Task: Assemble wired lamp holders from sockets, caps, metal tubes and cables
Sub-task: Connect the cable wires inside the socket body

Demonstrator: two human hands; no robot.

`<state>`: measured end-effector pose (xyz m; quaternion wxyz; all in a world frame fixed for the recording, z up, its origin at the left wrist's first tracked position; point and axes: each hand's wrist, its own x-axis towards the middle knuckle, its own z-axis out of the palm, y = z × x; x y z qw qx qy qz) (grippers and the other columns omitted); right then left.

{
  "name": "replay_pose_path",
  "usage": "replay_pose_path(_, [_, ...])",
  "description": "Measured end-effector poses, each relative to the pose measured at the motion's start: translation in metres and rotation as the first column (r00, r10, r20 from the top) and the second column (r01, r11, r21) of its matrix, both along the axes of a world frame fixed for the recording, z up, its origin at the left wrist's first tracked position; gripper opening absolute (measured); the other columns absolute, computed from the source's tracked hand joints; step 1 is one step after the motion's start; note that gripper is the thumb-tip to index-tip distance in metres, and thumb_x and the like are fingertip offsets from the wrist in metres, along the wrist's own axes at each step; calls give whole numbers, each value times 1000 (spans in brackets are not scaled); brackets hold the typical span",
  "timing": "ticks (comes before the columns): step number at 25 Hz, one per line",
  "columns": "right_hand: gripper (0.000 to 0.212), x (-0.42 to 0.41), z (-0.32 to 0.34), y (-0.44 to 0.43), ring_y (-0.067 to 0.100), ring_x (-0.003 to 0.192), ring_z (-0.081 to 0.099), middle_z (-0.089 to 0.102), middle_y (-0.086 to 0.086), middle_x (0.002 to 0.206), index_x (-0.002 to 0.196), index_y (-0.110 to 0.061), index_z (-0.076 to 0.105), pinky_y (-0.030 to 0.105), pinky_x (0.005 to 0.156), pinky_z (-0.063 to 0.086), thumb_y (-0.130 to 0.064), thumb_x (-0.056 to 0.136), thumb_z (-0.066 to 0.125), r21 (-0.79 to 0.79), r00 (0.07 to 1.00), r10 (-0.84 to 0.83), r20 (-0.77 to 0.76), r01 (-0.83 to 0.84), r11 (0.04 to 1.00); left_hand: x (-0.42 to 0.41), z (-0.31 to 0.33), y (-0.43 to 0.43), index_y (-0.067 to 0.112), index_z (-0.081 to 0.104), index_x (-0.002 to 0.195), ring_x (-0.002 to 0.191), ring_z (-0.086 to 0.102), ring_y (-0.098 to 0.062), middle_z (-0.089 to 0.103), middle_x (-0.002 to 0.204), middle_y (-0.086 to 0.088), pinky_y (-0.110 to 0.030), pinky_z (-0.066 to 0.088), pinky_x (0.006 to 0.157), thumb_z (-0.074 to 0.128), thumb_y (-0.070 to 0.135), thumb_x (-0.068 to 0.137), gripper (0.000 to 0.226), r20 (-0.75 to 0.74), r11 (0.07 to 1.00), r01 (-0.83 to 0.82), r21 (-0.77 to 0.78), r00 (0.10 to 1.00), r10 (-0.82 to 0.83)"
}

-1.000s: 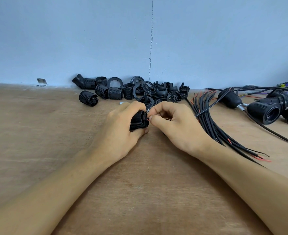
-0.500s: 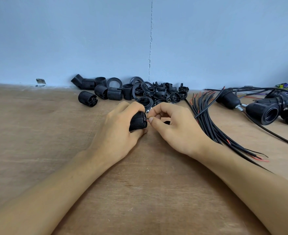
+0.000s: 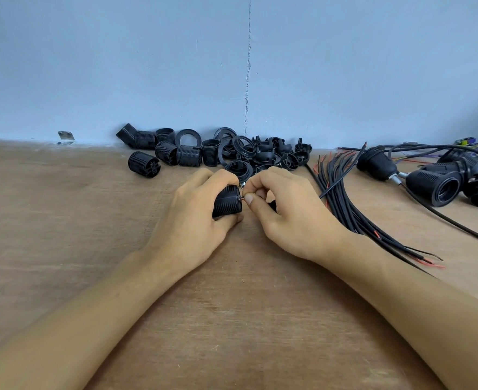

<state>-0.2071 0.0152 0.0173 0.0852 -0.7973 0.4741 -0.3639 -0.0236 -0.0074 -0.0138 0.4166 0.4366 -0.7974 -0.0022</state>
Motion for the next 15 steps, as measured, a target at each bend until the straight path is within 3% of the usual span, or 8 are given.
replay_pose_path(8, [3, 0, -3, -1, 7, 85, 42, 48, -13, 85, 97, -13, 65, 7, 79, 31, -13, 96, 62, -38, 999, -9, -41, 8, 999, 2, -1, -1, 35, 58, 109, 85, 49, 1, 54, 98, 17, -6, 34, 72, 88, 25, 74, 47, 2, 1000, 4, -5, 1000, -4])
replay_pose_path(15, [6, 3, -6, 0, 6, 83, 39, 47, -13, 84, 93, -17, 61, 12, 77, 30, -12, 96, 60, -38, 999, -16, -31, 15, 999, 1, -1, -1, 33, 61, 107, 83, 55, -5, 61, 95, 14, -13, 40, 74, 89, 20, 74, 45, -20, 998, 53, -24, 998, -53])
